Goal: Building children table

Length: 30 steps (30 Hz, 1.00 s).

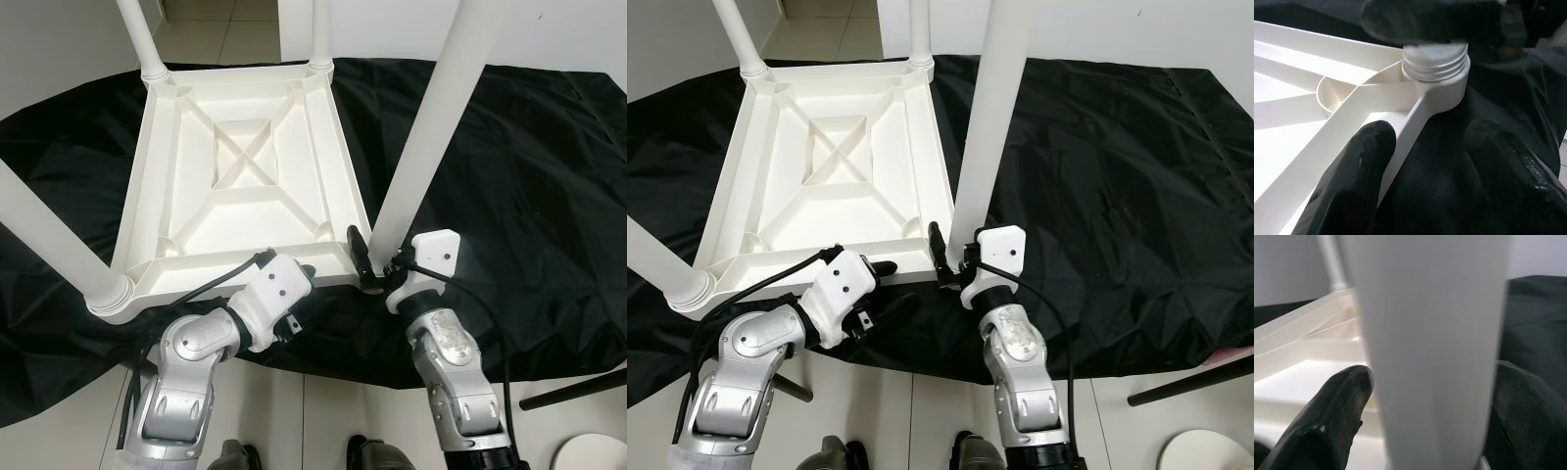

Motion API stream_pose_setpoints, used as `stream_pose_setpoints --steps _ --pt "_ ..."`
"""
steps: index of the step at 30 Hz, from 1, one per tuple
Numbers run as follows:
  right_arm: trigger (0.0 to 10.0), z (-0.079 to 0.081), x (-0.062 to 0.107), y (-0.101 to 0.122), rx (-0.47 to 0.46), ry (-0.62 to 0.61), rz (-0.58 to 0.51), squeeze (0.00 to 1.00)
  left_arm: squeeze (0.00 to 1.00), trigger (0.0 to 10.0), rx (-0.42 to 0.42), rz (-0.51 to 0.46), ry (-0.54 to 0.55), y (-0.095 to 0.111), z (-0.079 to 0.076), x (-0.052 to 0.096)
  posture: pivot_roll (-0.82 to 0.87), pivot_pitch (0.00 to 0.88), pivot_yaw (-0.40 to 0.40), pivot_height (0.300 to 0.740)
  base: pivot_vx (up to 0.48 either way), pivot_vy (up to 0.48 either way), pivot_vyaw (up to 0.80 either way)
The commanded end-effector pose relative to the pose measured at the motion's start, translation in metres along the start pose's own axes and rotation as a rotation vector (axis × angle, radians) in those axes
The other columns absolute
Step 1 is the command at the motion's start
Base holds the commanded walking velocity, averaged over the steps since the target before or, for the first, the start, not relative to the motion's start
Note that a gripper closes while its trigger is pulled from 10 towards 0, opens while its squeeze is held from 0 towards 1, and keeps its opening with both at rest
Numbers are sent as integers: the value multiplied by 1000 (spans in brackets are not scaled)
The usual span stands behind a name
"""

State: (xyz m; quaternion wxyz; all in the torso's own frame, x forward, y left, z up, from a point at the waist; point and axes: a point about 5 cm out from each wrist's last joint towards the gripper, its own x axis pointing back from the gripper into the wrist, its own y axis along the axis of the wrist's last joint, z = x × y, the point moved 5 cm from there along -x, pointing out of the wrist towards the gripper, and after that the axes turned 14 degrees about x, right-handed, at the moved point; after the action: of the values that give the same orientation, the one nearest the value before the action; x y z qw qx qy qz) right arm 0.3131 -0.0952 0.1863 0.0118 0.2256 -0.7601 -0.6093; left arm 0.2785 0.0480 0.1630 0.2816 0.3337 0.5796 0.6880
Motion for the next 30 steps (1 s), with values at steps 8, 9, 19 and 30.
stream_pose_setpoints --steps 8,9,19,30 --pt "10000 4 6 -1 -9 259 -24 0 0 10000 -1 -30 164 2 17 1 -78 136 44 740 0 0 0" --pt "10000 3 6 -3 7 302 -22 0 0 10000 -1 -31 163 2 17 1 -79 134 47 740 0 0 0" --pt "3804 -8 -5 -23 112 466 20 0 0 10000 -9 -24 148 2 16 2 -72 129 56 740 0 0 0" --pt "2863 -13 -11 -34 115 492 38 0 0 10000 -10 -23 174 2 21 7 -53 130 60 740 0 0 0"
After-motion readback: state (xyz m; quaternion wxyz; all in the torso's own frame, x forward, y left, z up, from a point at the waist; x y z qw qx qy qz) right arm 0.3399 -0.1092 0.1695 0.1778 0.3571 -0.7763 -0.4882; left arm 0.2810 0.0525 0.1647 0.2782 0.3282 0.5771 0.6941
